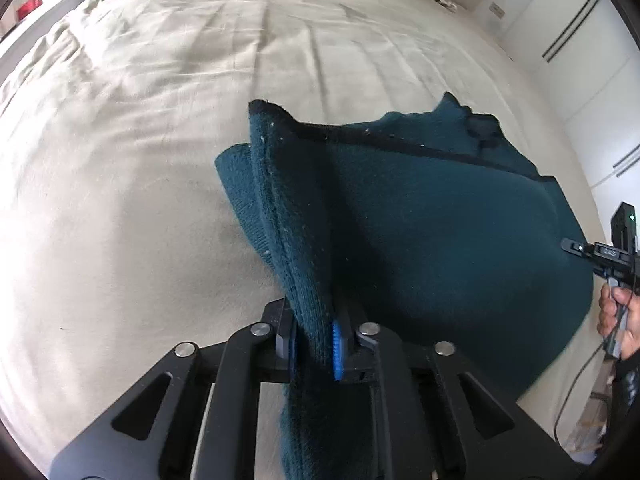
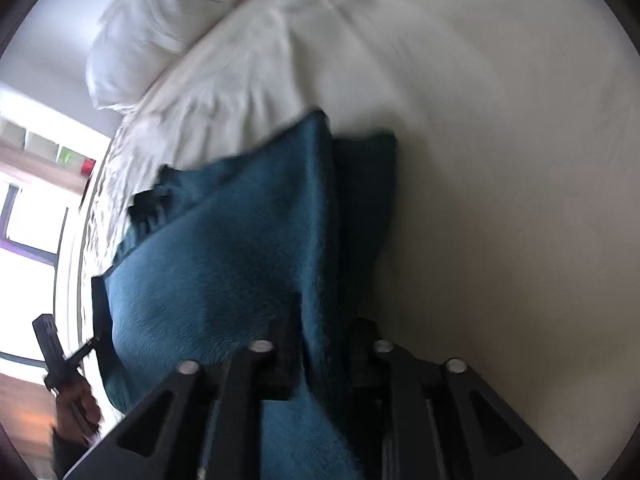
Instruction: Fold small clothes
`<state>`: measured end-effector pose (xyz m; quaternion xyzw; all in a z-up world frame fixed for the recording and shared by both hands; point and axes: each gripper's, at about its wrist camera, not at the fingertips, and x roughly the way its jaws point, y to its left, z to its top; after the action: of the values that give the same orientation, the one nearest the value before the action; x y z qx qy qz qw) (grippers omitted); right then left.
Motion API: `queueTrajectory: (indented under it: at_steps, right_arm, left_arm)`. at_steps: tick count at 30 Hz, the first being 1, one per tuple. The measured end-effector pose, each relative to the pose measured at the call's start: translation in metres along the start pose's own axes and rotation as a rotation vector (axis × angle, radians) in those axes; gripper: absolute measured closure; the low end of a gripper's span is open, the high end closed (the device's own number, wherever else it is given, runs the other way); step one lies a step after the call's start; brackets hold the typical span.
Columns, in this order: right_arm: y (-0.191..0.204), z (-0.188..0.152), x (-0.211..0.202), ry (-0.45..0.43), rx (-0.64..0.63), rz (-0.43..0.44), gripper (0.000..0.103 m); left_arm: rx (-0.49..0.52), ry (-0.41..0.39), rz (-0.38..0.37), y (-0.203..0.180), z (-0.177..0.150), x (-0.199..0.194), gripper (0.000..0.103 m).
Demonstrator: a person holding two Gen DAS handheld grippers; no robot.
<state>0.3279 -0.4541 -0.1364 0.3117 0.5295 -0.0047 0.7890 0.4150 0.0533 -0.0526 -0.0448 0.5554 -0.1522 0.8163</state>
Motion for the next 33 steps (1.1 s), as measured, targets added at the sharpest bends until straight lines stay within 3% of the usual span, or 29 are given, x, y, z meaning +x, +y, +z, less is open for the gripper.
queueTrajectory:
  at_steps: [1, 3, 4, 5, 7, 9, 12, 14, 17, 20, 21, 25, 28, 33]
  right_arm:
    - [0.0, -0.002, -0.002, -0.022, -0.005, 0.027, 0.066]
    - [-0.002, -0.01, -0.011, -0.03, -0.024, 0.107, 0.03]
    - [-0.004, -0.014, -0.016, -0.031, -0.025, 0.133, 0.025]
    - [-0.008, -0.021, -0.023, -0.044, -0.026, 0.156, 0.023]
    - [-0.019, -0.036, -0.036, -0.064, -0.03, 0.166, 0.023]
    - [-0.031, -0.05, -0.041, -0.044, -0.01, 0.197, 0.023]
    - [-0.022, -0.063, -0.044, -0.049, -0.068, 0.164, 0.026]
    - [-0.01, -0.07, -0.041, -0.047, -0.126, 0.123, 0.031]
    - [0.003, -0.075, -0.032, -0.048, -0.228, -0.051, 0.052]
    - [-0.002, -0.074, -0.042, -0.086, -0.218, -0.125, 0.051]
    - [-0.006, -0.074, -0.052, -0.115, -0.199, -0.174, 0.046]
    - [-0.004, -0.073, -0.082, -0.219, -0.162, -0.27, 0.041]
    - [0.02, -0.068, -0.094, -0.276, -0.208, -0.184, 0.041]
    - [0.089, -0.064, -0.055, -0.2, -0.337, 0.021, 0.039]
  left_arm:
    - [-0.002, -0.012, -0.009, 0.0, -0.001, -0.002, 0.087]
    - [-0.017, -0.007, -0.051, 0.006, -0.005, -0.009, 0.081]
    - [-0.038, -0.006, -0.071, 0.014, -0.007, -0.014, 0.075]
    - [-0.061, -0.014, -0.081, 0.021, -0.01, -0.019, 0.062]
    - [-0.105, -0.039, -0.096, 0.034, -0.019, -0.032, 0.041]
    - [-0.134, -0.049, -0.116, 0.041, -0.031, -0.042, 0.036]
    - [-0.119, -0.047, -0.096, 0.035, -0.048, -0.047, 0.036]
    - [-0.053, -0.048, -0.019, 0.02, -0.054, -0.043, 0.036]
    - [0.073, -0.036, 0.13, -0.003, -0.064, -0.033, 0.034]
    - [0.166, -0.045, 0.26, -0.023, -0.071, -0.027, 0.023]
    - [0.176, -0.05, 0.294, -0.025, -0.073, -0.027, 0.02]
    - [0.164, -0.065, 0.354, -0.025, -0.077, -0.024, 0.009]
    - [0.179, -0.076, 0.39, -0.029, -0.082, -0.028, 0.009]
    - [0.188, -0.086, 0.421, -0.036, -0.083, -0.028, 0.009]
